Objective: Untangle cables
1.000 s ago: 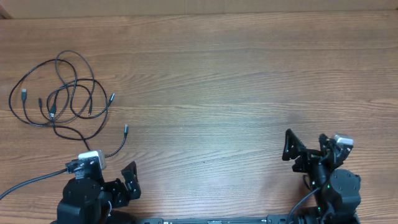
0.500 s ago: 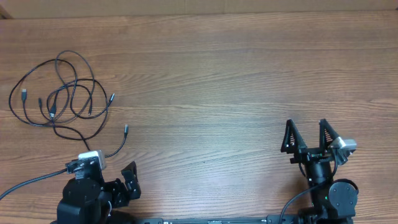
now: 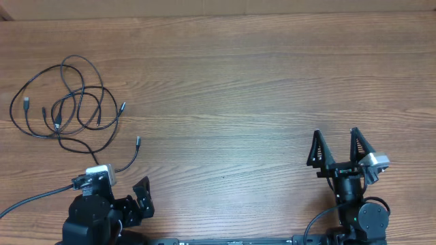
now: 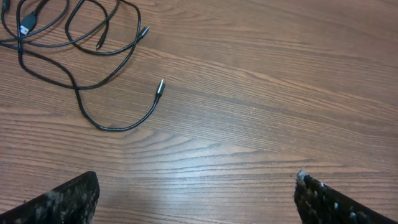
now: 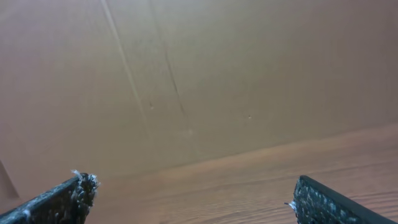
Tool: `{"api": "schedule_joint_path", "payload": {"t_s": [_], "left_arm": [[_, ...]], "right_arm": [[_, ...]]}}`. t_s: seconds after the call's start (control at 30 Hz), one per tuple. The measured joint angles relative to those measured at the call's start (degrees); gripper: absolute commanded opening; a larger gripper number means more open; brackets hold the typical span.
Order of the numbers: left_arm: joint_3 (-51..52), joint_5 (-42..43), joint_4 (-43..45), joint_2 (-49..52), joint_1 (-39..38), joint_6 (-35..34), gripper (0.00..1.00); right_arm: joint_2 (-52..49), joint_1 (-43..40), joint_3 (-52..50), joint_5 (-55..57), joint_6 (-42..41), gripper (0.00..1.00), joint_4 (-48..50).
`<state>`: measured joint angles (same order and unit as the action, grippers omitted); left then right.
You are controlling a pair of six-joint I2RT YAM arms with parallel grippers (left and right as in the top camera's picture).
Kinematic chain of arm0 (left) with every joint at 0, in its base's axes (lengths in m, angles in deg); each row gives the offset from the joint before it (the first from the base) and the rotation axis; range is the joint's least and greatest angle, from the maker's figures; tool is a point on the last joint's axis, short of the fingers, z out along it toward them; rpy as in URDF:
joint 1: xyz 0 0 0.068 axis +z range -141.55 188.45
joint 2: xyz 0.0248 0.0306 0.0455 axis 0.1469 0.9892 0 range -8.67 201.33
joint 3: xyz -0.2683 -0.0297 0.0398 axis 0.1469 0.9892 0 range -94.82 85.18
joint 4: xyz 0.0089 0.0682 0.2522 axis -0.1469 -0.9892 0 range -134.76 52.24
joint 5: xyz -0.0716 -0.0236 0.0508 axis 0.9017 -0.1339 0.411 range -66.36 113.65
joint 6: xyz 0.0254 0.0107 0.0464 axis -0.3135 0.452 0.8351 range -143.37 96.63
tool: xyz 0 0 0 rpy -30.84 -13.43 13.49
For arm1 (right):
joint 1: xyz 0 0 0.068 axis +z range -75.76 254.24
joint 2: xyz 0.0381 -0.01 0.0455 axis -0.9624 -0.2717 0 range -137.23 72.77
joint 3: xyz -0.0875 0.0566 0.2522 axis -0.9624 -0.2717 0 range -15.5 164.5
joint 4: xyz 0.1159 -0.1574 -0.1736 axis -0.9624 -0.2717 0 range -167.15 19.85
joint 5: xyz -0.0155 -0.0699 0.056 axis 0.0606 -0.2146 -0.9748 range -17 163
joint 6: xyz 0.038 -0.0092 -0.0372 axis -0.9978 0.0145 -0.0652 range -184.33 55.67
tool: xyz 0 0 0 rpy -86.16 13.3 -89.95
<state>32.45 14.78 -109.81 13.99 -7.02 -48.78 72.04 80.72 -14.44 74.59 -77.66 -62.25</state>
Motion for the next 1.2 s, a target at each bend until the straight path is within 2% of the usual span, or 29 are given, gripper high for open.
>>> {"api": "schedule_joint_path", "payload": {"t_s": [0.33,1.2], "left_arm": [[0.0,0.0,0.02,0.0,0.0,0.02,1.0],[0.0,0.0,0.0,0.0,0.0,0.0,1.0]], "right_arm": [[0.04,0.0,0.0,-1.38,7.39,1.0,-12.59],[0.04,0.0,0.0,-1.4,8.61,1.0,-13.05]]}}
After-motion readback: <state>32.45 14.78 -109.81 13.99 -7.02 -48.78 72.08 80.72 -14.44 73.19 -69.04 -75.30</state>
